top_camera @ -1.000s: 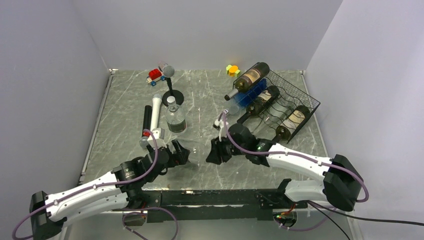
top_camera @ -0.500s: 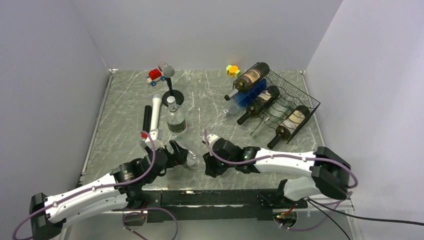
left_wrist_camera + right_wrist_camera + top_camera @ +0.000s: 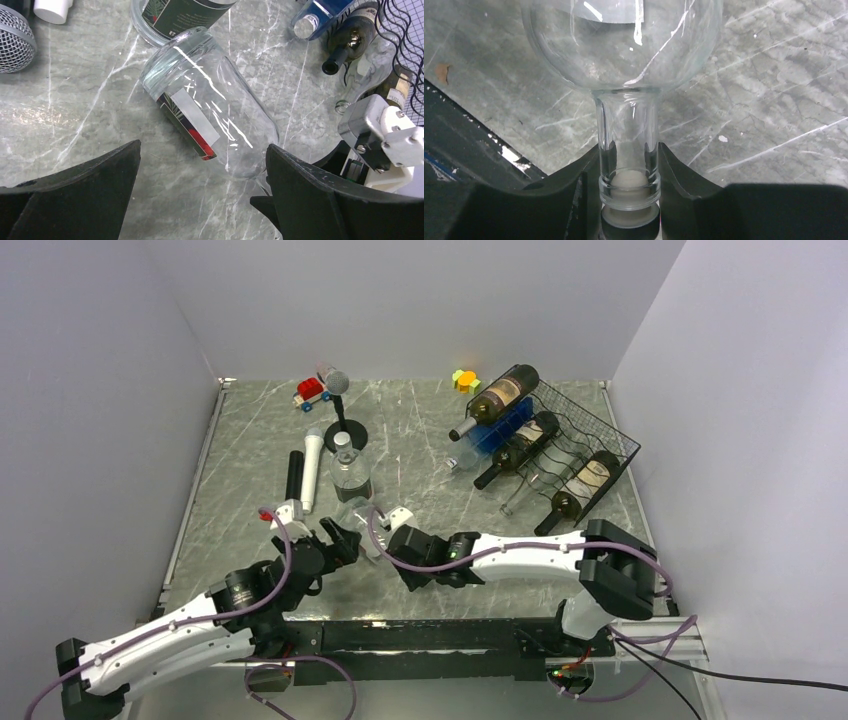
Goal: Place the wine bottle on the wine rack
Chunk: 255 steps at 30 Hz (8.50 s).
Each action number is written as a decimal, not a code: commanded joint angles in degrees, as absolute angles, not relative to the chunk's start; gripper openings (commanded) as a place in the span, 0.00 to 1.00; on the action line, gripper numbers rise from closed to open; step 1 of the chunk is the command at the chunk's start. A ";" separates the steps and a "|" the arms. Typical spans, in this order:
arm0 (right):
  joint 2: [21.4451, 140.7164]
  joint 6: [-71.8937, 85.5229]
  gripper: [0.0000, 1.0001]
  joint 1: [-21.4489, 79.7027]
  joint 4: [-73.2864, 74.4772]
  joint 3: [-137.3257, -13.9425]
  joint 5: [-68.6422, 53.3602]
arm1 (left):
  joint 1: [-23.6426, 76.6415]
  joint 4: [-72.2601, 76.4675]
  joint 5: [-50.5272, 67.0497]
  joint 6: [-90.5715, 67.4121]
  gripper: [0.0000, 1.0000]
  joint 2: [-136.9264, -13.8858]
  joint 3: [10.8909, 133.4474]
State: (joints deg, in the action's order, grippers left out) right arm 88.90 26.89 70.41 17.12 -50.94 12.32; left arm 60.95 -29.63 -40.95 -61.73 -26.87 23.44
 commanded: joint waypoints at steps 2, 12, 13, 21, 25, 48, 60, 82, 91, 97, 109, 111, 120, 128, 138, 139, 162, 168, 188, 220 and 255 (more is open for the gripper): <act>90.83 28.57 0.23 70.58 17.33 -54.74 18.09 | 60.82 -31.21 -44.24 -64.48 0.99 -24.87 24.95; 92.78 28.54 0.37 70.58 17.14 -55.41 17.83 | 60.82 -33.26 -45.74 -64.12 0.99 -24.70 26.25; 92.95 28.47 0.40 70.58 17.14 -55.45 17.76 | 60.82 -33.23 -45.77 -64.03 0.99 -24.70 26.41; 94.09 27.77 0.52 70.58 16.20 -55.21 16.83 | 60.82 -34.33 -46.92 -63.46 0.99 -24.22 27.39; 94.79 27.14 0.55 70.58 15.66 -55.56 16.70 | 60.82 -34.72 -47.47 -63.12 0.99 -23.89 27.68; 102.60 26.25 0.55 70.53 11.26 -58.25 20.35 | 60.82 -37.04 -48.82 -62.93 0.99 -22.15 28.72; 103.73 27.54 0.00 70.58 12.98 -57.97 25.09 | 60.82 -38.05 -49.47 -62.84 0.99 -21.73 29.40; 79.26 27.10 0.00 70.57 20.70 -59.06 27.31 | 60.82 -37.40 -49.59 -62.32 0.99 -21.00 29.27; 72.65 29.23 0.00 68.28 27.31 -62.15 36.81 | 60.86 -37.07 -49.60 -62.00 0.99 -20.96 29.49; 68.52 33.35 0.00 58.75 26.98 -62.12 42.52 | 60.82 -36.34 -49.44 -61.22 0.99 -21.16 29.77; 69.87 36.00 0.00 38.90 18.86 -65.01 48.76 | 60.82 -36.67 -49.48 -60.29 0.99 -20.96 30.93; 72.39 38.87 0.00 36.66 18.29 -66.26 50.03 | 60.82 -36.63 -49.48 -60.23 0.99 -21.13 31.02; 85.90 53.25 0.00 29.58 23.57 -76.74 48.73 | 60.82 -36.47 -49.65 -59.29 0.99 -22.60 31.96; 94.52 59.73 0.00 24.28 26.64 -82.15 43.86 | 60.82 -37.32 -49.78 -58.81 0.99 -22.00 32.43; 99.87 60.79 0.00 21.39 25.86 -83.04 38.52 | 60.82 -37.22 -50.79 -57.52 0.99 -21.55 32.76; 100.25 60.73 0.00 21.17 25.92 -83.29 38.09 | 60.82 -37.30 -50.80 -57.52 0.99 -21.61 32.82; 94.17 51.14 1.00 19.37 28.73 -81.23 29.50 | 60.82 -38.28 -51.50 -57.60 0.99 -19.73 33.05; 89.68 48.98 1.00 21.70 30.10 -78.96 29.80 | 60.82 -36.88 -51.06 -55.98 0.99 -18.76 32.58; 76.88 20.67 1.00 37.20 11.47 -77.26 -0.36 | 60.82 -31.25 -40.00 -40.70 0.99 -15.38 37.03; 111.37 9.92 0.80 56.34 13.52 -106.03 19.73 | 60.82 -39.61 -44.47 -47.34 0.99 -9.16 36.21; 103.35 18.01 0.00 55.57 9.38 -87.56 12.81 | 60.82 -39.70 -44.29 -47.33 0.99 -9.30 36.21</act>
State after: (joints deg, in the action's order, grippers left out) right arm 109.03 14.74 55.57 12.49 -93.58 14.44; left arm 60.95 -40.23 -43.42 -47.31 -9.10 35.62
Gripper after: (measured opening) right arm 0.419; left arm 0.994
